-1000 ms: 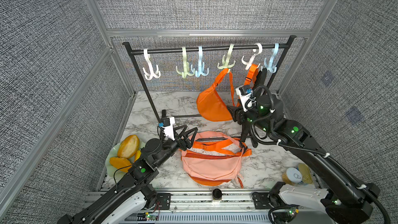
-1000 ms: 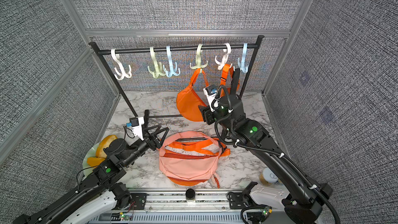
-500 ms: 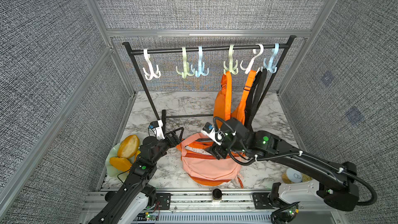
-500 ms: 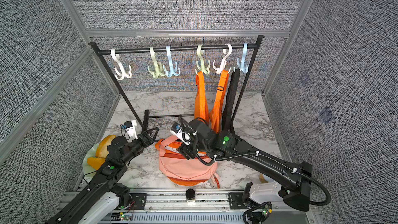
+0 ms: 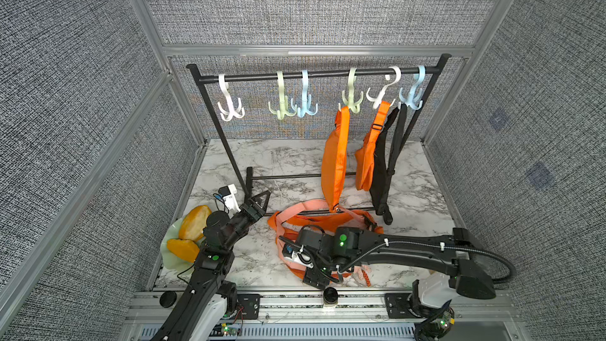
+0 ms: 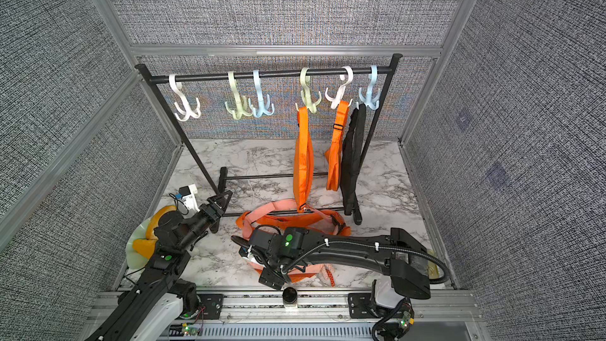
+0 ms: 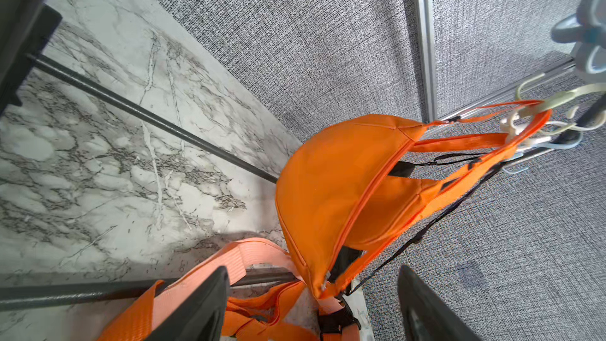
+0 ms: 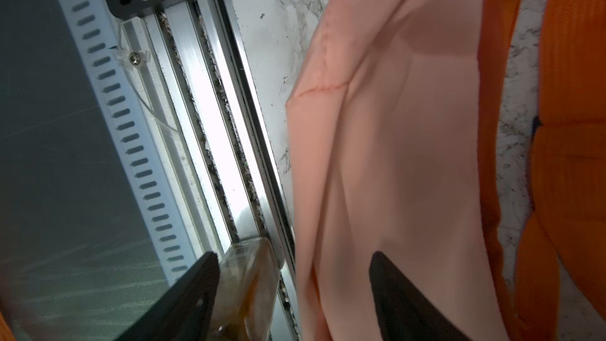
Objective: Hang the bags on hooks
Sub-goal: Pick up the bag from the bag.
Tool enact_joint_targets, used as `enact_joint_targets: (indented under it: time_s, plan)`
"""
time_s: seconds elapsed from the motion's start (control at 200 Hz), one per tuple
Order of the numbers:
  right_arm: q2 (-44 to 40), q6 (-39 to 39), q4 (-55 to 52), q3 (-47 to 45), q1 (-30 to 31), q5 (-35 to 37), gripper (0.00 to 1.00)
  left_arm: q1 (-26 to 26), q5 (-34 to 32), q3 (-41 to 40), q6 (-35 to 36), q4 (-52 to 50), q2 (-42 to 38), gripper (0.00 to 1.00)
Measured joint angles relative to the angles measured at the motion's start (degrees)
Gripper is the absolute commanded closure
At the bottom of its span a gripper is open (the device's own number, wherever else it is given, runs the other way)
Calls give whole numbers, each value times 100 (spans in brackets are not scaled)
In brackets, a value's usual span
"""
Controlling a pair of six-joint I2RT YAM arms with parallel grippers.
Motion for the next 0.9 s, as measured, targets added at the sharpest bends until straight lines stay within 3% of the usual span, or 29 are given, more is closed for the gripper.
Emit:
enact_joint_targets:
  time_s: [0.08,0.12,0.175,0.215,0.255,0.54,0.9]
  plan:
    - [282,44,0,129,48,313,33,9,-4,52,0,-74,-144,19]
    - [407,59,-9,186,72,501,41,13,-2,92,20,-170,-223,19]
    - [555,74,-46,269,116,726,65,15,-7,149,52,-289,-339,19]
    - [627,96,-76,328,140,820,88,15,-11,195,90,-356,-420,19]
    - [658,107,-98,374,160,916,100,17,-26,243,133,-431,-492,19]
    - [-186,127,-68,295,118,1403,100,17,-4,721,439,-767,-752,16]
    - [-2990,160,1152,-525,-1034,1709,100,-87,627,955,466,-595,-702,14]
